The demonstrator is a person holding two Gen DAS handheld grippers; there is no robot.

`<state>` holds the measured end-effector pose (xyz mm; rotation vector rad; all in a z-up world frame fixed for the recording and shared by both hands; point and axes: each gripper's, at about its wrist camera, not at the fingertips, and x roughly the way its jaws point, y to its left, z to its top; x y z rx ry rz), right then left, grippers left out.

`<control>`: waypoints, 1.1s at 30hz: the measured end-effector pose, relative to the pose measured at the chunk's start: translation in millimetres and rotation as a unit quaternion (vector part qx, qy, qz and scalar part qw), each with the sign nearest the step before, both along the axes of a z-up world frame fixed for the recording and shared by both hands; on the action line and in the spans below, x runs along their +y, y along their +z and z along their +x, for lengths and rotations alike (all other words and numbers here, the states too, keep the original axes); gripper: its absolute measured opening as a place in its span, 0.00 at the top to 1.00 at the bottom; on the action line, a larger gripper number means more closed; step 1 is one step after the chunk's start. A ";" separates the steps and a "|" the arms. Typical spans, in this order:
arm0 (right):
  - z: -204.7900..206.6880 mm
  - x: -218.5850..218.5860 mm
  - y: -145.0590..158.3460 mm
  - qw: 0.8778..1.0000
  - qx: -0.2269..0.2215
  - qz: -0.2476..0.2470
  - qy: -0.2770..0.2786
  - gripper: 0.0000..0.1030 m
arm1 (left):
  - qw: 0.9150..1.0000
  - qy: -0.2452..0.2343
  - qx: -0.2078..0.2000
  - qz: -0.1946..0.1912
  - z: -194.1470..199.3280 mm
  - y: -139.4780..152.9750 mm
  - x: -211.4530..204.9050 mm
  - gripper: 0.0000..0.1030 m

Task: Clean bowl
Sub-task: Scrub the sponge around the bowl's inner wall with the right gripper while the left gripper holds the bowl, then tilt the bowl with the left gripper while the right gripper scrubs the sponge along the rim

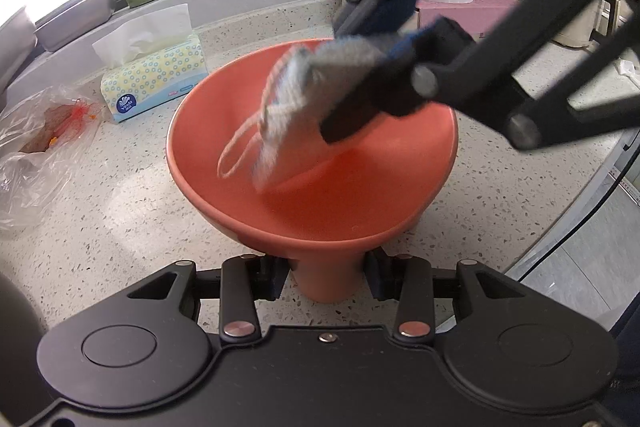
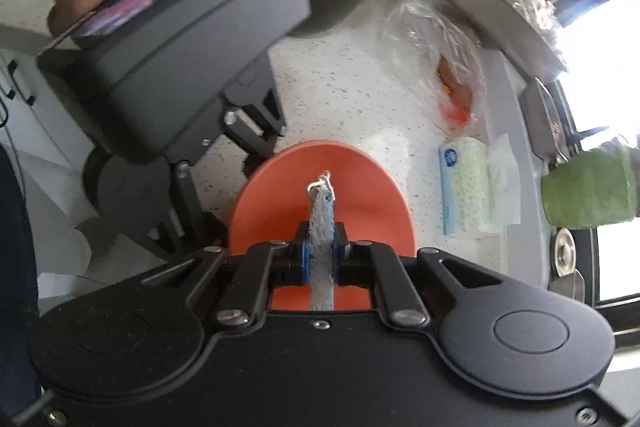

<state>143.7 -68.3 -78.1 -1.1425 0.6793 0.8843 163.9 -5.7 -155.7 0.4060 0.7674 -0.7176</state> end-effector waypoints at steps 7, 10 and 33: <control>-13.3 -2.8 6.4 0.999 0.016 -0.017 0.029 0.89 | 1.000 -0.003 0.001 0.000 1.2 0.1 0.0 0.62; -13.6 -7.1 8.5 0.999 0.018 -0.026 0.029 0.89 | 1.000 -0.006 0.002 0.000 0.9 0.2 0.7 0.63; 58.7 -46.7 31.0 0.974 0.104 0.085 -0.184 0.89 | 0.997 -0.040 0.057 0.033 14.5 7.0 -2.0 0.63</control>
